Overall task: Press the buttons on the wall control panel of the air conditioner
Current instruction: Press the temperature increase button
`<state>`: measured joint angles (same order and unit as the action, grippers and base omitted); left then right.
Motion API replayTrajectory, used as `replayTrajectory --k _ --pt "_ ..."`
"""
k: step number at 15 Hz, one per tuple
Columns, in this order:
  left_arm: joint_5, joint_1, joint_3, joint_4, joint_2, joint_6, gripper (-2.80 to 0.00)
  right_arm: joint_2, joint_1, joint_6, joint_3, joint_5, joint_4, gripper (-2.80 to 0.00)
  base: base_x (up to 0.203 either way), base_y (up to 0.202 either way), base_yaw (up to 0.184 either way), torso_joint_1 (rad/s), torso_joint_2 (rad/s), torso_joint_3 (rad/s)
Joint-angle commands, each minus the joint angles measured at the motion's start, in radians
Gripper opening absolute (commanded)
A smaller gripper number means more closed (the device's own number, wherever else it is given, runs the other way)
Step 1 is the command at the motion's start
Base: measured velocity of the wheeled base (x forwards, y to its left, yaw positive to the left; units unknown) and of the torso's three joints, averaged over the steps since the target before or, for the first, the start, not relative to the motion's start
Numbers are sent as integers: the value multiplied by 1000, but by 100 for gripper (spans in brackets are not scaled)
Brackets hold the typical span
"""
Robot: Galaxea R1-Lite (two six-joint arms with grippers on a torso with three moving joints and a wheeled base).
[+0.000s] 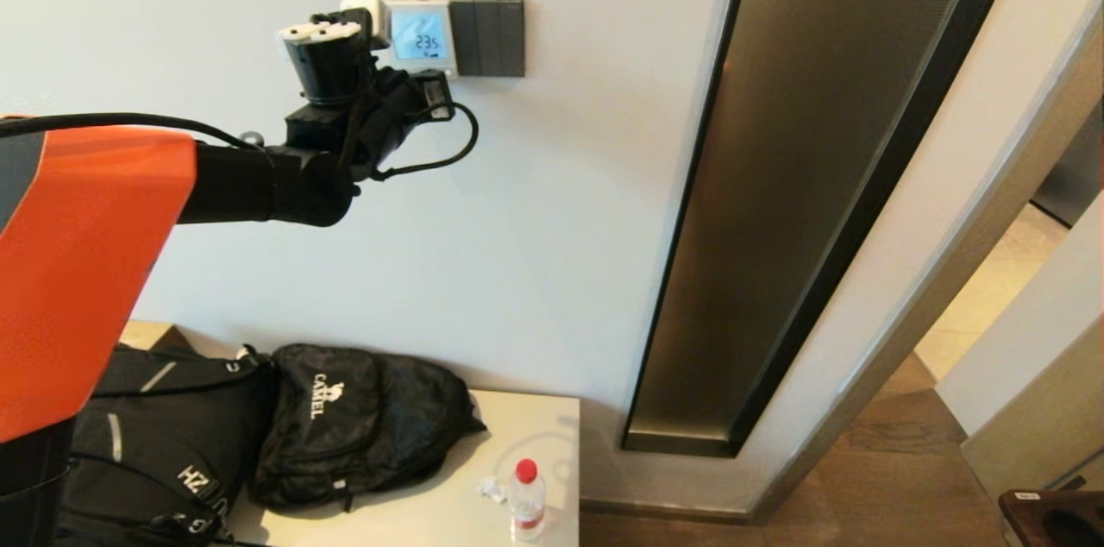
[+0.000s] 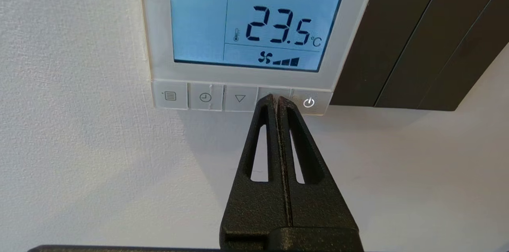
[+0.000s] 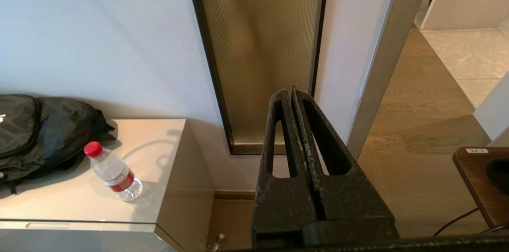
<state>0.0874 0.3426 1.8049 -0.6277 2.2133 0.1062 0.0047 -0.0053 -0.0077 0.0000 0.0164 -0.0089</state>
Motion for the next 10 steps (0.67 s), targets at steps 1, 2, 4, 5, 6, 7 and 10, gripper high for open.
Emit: replayTrajectory --k 1,2,4,5,6,7,10 --pt "3 0 -1 -4 10 1 -280 1 0 -1 0 0 0 -280 0 0 0 0 0 0" --pt "5 0 -2 -4 4 1 -280 1 -1 0 0 0 0 -280 0 0 0 0 0 0" --pt "10 0 -10 -9 -12 1 -280 1 -1 0 0 0 0 -280 0 0 0 0 0 0" --pt "11 0 -22 -11 -24 1 -280 1 1 0 0 0 0 -280 0 0 0 0 0 0" --pt "11 0 -33 -14 -33 1 -280 1 -1 -2 0 0 0 -280 0 0 0 0 0 0" --pt "11 0 -43 -15 -42 2 -280 1 -1 0 0 0 0 -280 0 0 0 0 0 0" --pt "12 0 -53 -20 -47 3 -280 1 1 0 0 0 0 -280 0 0 0 0 0 0"
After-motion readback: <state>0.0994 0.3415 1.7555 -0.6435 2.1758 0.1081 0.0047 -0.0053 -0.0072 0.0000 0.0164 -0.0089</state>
